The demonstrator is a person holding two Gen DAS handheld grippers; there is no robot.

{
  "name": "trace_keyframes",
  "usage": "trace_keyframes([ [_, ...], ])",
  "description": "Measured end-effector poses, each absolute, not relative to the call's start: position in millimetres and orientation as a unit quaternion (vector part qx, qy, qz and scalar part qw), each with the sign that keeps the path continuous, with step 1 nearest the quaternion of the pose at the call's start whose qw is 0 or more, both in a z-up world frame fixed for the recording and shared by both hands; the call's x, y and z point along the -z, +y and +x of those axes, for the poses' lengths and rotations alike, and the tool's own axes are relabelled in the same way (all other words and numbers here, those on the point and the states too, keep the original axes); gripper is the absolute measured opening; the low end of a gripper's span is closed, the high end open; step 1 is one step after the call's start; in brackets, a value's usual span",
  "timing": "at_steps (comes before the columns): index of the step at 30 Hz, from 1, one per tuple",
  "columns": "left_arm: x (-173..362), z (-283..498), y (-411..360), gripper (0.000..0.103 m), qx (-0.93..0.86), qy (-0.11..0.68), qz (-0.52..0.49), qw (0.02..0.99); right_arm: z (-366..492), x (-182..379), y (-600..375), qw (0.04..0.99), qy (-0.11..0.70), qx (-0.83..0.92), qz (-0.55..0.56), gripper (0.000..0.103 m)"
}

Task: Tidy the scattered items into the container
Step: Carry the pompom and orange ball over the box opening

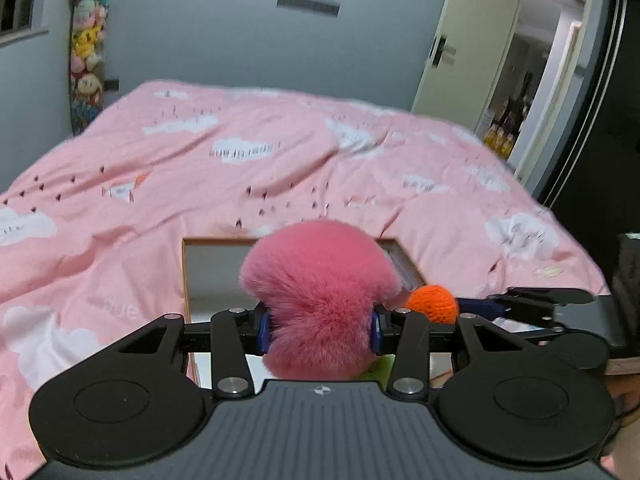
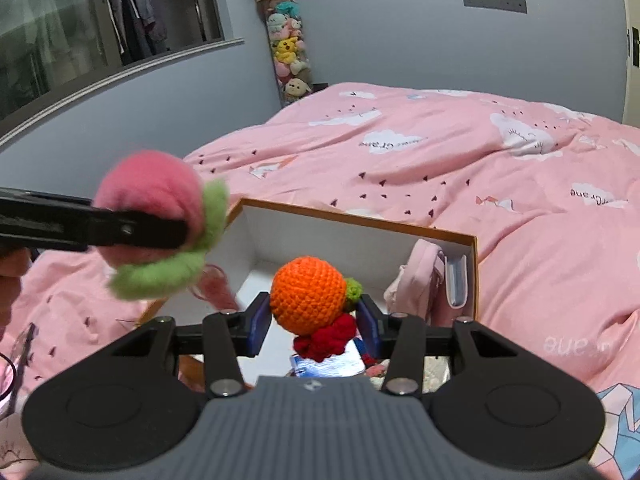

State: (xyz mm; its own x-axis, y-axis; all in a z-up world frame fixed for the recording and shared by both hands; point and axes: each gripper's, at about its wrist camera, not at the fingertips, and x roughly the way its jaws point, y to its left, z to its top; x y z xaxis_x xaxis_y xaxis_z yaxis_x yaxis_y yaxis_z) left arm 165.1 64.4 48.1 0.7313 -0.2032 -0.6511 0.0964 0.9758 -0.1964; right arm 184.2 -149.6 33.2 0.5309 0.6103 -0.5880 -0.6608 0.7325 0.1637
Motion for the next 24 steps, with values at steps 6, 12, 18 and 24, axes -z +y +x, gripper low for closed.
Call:
trace_keyframes([
  [6, 2, 207, 56, 0.05, 0.09, 0.425, -0.084, 0.897, 204, -12, -147, 0.871, 0.342, -0.35, -0.044, 0.049],
  [12, 44, 239, 56, 0.05, 0.091, 0.492, -0.095, 0.86, 217, 0, -150, 0.868, 0.356, -0.344, -0.038, 0.049],
  [18, 69, 257, 50, 0.051, 0.082, 0.538, -0.085, 0.835, 226, 9, -150, 0.863, 0.369, -0.343, -0.039, 0.049],
  [24, 85, 264, 50, 0.057, 0.084, 0.563, -0.084, 0.818, 234, 18, -149, 0.853, 0.388, -0.348, -0.043, 0.049],
])
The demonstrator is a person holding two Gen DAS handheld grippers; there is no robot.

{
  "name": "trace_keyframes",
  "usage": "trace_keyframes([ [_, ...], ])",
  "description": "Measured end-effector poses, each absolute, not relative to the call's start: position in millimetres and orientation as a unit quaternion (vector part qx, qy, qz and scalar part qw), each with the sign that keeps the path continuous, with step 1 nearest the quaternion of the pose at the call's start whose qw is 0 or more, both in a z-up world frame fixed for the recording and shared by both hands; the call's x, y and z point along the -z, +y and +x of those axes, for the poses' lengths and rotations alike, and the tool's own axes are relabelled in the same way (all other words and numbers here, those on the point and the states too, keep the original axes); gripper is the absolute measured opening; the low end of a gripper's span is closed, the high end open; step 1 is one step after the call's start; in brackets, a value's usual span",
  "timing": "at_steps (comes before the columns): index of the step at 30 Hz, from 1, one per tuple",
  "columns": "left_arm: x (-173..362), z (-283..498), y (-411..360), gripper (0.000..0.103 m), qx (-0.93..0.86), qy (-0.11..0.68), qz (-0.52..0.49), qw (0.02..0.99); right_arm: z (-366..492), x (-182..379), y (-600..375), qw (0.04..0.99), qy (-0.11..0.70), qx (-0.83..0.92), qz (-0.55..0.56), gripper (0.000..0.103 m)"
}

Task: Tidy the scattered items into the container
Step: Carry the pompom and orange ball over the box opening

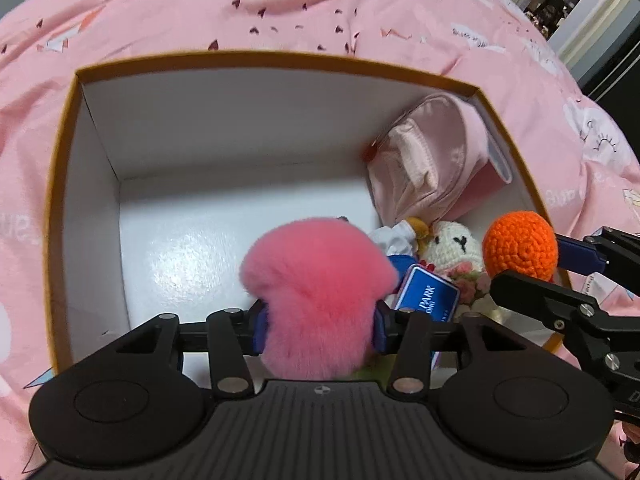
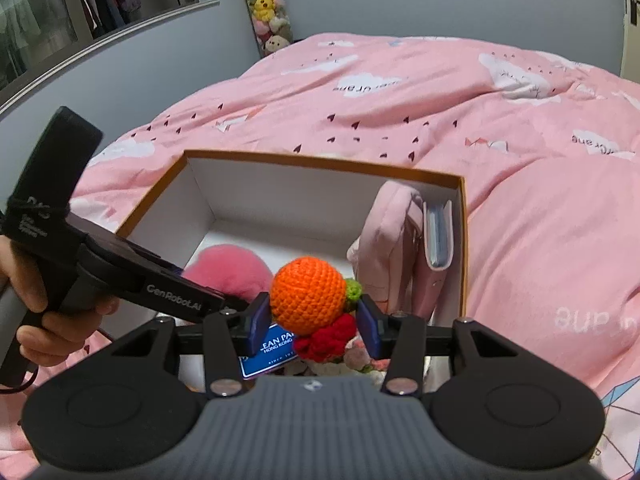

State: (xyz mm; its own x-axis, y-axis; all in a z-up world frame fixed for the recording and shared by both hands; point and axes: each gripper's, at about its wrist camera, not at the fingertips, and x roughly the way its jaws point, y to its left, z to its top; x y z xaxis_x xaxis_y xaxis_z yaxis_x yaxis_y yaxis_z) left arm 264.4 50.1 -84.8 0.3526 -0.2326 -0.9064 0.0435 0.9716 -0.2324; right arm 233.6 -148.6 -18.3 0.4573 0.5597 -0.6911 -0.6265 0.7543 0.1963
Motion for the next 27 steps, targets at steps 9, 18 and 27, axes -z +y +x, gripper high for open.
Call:
trace_keyframes([
  [9, 86, 263, 61, 0.066, 0.09, 0.577, -0.085, 0.807, 235, 18, -139, 0.833, 0.397, -0.378, -0.073, 0.049],
  [18, 74, 258, 80, 0.053, 0.095, 0.566, -0.113, 0.811, 237, 20, -121, 0.779, 0.439, -0.443, -0.06, 0.049],
  [27, 73, 255, 86, 0.031, 0.094, 0.551, -0.135, 0.818, 237, 30, -100, 0.737, 0.486, -0.468, -0.04, 0.05],
])
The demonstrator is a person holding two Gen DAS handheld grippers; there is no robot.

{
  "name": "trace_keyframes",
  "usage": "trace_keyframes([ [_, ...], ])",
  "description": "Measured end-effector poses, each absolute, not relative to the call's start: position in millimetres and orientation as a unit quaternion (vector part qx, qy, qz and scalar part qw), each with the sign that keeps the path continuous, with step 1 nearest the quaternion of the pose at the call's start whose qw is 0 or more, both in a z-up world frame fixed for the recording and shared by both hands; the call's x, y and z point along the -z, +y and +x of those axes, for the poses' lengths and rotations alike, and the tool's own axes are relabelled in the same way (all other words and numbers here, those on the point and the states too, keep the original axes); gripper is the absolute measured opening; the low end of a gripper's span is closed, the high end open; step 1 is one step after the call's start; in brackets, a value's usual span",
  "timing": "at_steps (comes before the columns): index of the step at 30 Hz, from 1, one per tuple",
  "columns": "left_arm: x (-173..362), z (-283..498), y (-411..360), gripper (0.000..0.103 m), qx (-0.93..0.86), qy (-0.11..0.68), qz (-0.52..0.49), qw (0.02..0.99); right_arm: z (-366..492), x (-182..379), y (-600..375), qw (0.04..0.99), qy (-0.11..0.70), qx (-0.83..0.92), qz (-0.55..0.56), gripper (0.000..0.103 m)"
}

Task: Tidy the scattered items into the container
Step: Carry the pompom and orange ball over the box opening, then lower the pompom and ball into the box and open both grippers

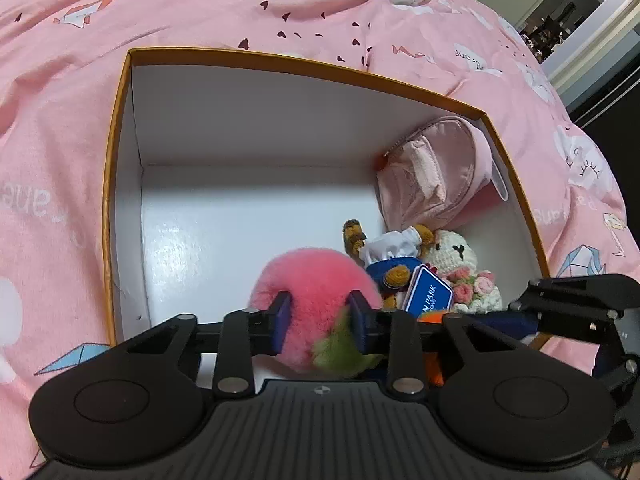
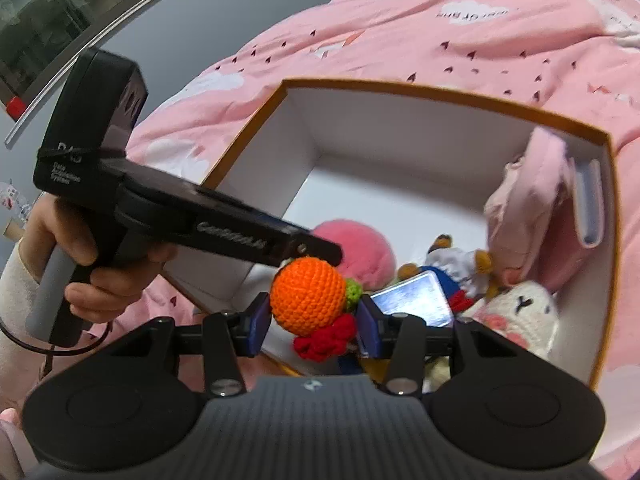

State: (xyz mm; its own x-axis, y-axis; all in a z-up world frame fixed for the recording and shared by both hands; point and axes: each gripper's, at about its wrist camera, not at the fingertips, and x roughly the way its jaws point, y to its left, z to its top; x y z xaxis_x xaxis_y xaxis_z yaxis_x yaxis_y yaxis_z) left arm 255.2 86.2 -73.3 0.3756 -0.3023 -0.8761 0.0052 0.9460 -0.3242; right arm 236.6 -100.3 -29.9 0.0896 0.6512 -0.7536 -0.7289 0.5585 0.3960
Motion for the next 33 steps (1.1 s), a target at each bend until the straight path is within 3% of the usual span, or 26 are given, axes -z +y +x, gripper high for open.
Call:
trace_keyframes([
  [14, 80, 254, 87, 0.028, 0.104, 0.556, -0.154, 0.81, 234, 34, -94, 0.724, 0.514, -0.458, -0.049, 0.057],
  [33, 99, 255, 75, 0.024, 0.113, 0.588, -0.183, 0.78, 233, 29, -115, 0.755, 0.501, -0.422, -0.026, 0.056],
])
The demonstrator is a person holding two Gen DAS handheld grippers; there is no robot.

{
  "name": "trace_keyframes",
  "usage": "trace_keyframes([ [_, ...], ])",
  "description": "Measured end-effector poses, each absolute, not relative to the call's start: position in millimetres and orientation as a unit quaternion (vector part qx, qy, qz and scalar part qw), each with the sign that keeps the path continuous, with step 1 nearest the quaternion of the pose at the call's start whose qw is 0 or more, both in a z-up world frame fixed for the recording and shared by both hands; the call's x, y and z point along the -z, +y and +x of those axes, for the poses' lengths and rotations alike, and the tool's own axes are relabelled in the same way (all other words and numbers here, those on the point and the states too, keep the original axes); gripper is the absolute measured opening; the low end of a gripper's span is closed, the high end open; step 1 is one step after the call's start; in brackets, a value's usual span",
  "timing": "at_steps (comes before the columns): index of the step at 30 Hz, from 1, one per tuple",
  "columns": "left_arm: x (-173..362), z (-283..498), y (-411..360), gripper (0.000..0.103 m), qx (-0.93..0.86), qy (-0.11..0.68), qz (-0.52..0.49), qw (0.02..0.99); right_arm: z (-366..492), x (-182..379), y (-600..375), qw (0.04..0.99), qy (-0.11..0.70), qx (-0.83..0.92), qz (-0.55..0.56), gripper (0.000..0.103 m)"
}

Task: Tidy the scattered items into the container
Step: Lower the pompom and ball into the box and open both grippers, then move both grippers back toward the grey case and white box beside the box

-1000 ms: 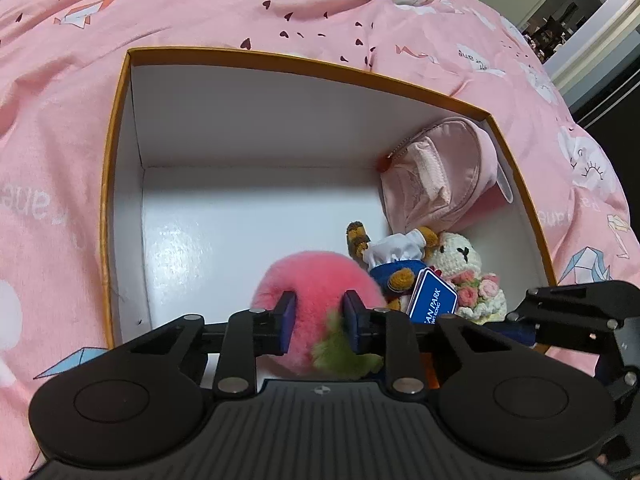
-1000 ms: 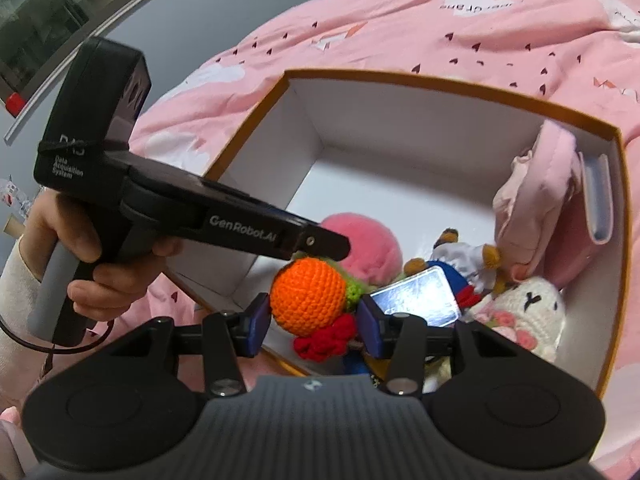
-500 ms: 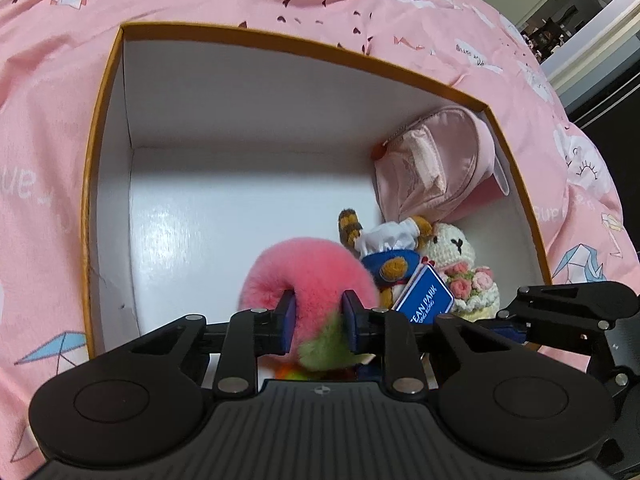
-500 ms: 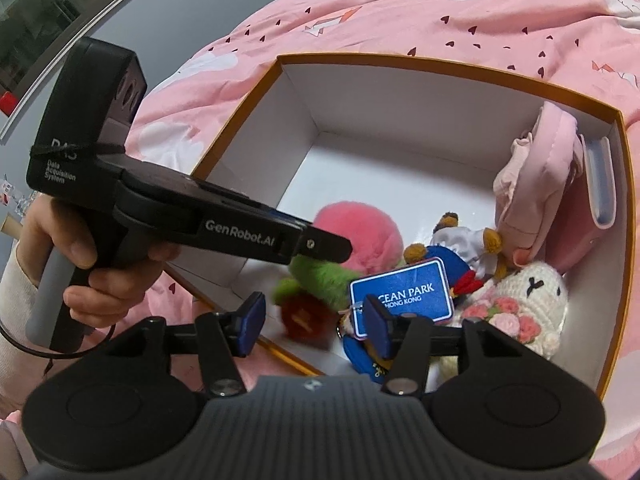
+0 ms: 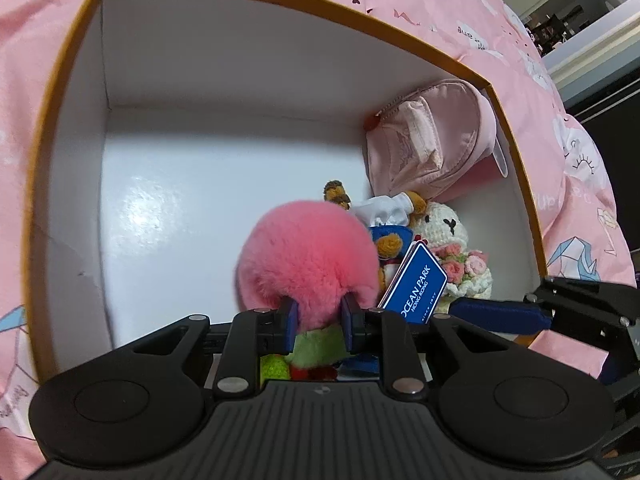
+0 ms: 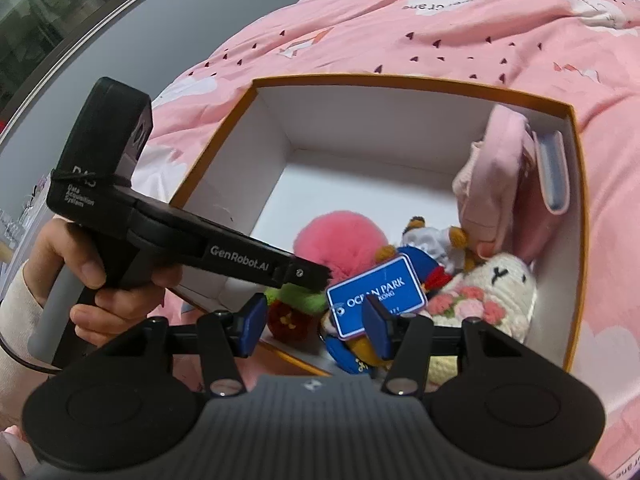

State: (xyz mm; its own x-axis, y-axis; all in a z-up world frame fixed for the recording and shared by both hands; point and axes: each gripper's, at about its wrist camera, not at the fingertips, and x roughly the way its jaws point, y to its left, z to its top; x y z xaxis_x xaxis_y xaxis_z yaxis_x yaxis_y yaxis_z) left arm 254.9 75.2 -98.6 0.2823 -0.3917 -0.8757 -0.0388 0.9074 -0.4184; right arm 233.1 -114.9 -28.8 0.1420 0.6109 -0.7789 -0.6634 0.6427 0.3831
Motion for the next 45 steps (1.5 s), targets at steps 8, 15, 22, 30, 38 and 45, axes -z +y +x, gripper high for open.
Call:
trace_keyframes([
  [8, 99, 257, 65, 0.024, 0.113, 0.589, -0.17, 0.782, 233, 28, -128, 0.773, 0.494, -0.398, -0.024, 0.056],
  [15, 94, 254, 63, 0.028, 0.095, 0.581, -0.15, 0.794, 226, 25, -133, 0.788, 0.48, -0.385, -0.037, 0.057],
  [22, 81, 246, 64, 0.049, 0.082, 0.566, -0.137, 0.809, 218, 20, -142, 0.801, 0.464, -0.376, -0.034, 0.064],
  [30, 51, 222, 54, 0.049, 0.046, 0.504, -0.096, 0.857, 205, 12, -148, 0.816, 0.437, -0.378, -0.029, 0.073],
  [38, 17, 192, 40, 0.049, 0.032, 0.434, -0.05, 0.899, 185, 6, -148, 0.836, 0.407, -0.366, -0.039, 0.075],
  [45, 6, 168, 29, 0.049, 0.045, 0.412, -0.04, 0.909, 166, 3, -156, 0.854, 0.39, -0.341, -0.038, 0.076],
])
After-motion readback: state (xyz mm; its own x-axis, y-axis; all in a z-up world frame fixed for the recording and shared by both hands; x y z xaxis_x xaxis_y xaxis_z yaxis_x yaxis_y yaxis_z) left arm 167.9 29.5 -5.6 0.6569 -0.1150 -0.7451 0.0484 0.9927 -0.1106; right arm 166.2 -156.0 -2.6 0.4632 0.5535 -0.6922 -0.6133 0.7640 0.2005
